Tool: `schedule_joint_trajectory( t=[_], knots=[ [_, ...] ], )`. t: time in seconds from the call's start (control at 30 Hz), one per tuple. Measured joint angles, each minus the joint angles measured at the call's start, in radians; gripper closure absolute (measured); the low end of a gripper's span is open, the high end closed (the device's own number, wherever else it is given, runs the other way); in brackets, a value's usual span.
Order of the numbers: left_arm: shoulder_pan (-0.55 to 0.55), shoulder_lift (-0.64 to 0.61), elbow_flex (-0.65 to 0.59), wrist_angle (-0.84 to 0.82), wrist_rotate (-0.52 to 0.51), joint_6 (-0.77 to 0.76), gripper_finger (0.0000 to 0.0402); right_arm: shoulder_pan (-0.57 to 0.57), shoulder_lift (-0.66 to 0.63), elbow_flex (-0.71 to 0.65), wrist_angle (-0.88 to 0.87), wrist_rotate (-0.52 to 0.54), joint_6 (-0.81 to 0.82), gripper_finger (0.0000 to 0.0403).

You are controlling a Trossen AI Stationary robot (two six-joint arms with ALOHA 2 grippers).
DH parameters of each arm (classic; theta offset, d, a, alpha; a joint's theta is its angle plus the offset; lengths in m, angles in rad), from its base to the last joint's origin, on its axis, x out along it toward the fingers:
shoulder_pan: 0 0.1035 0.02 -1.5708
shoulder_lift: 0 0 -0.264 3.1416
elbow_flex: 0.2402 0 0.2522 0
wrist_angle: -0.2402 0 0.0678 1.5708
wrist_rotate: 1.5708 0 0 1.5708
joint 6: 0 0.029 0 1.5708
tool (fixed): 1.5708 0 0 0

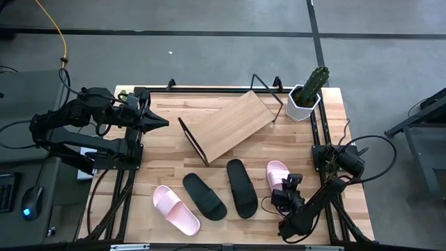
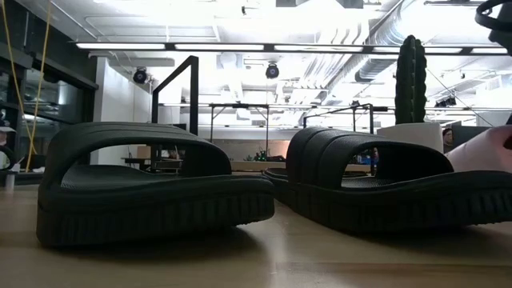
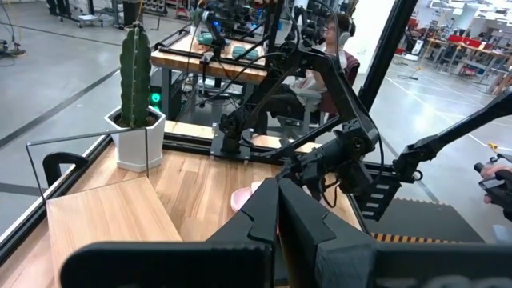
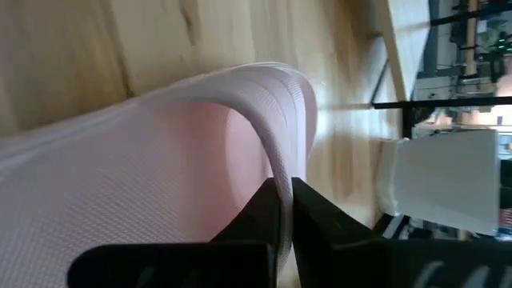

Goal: Pick and place slides into the shelf
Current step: Put the right pink slide on the shelf

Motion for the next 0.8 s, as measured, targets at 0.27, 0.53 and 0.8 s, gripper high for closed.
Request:
schedule_joint_trajectory(
  t=[0.27, 0.53, 0.8],
  knots=[
    [0.0, 0.0, 0.0, 0.0, 0.0, 0.0, 0.0401, 0.0, 0.0, 0.0, -0.061, 0.093, 0.03, 0.0401],
    [0.0, 0.0, 0.0, 0.0, 0.0, 0.0, 0.0401, 0.003, -0.1, 0.0, -0.066, 0.182, -0.002, 0.0402],
    [0.0, 0.0, 0.0, 0.0, 0.0, 0.02, 0.0401, -0.007, -0.242, 0.0, -0.075, 0.294, -0.146, 0.0402]
  ],
)
